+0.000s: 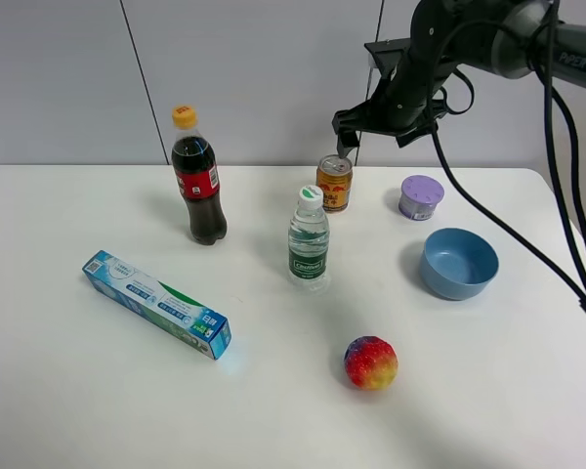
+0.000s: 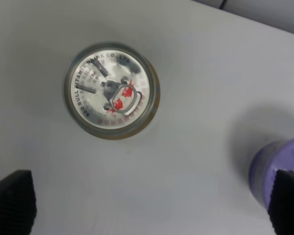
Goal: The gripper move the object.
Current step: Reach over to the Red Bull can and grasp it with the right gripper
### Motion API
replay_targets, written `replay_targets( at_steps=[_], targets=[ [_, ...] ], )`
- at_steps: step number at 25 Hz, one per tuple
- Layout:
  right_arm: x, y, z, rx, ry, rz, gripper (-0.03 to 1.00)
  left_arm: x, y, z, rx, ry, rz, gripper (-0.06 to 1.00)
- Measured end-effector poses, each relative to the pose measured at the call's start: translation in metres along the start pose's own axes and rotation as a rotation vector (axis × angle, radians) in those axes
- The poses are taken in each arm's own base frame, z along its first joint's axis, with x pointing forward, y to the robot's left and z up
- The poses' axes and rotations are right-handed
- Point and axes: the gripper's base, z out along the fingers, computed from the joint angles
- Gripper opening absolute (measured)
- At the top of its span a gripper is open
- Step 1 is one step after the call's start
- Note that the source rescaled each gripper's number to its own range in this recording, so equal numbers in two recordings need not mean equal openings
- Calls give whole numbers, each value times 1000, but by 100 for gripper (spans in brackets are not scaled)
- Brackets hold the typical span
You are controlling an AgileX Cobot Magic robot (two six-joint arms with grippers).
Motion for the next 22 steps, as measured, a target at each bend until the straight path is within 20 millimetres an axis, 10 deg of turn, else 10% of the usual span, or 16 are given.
replay_targets(
  at_steps=[22],
  targets=[
    [2,9,56,-21,-63,4,87,0,0,0,0,0,0,100]
  ],
)
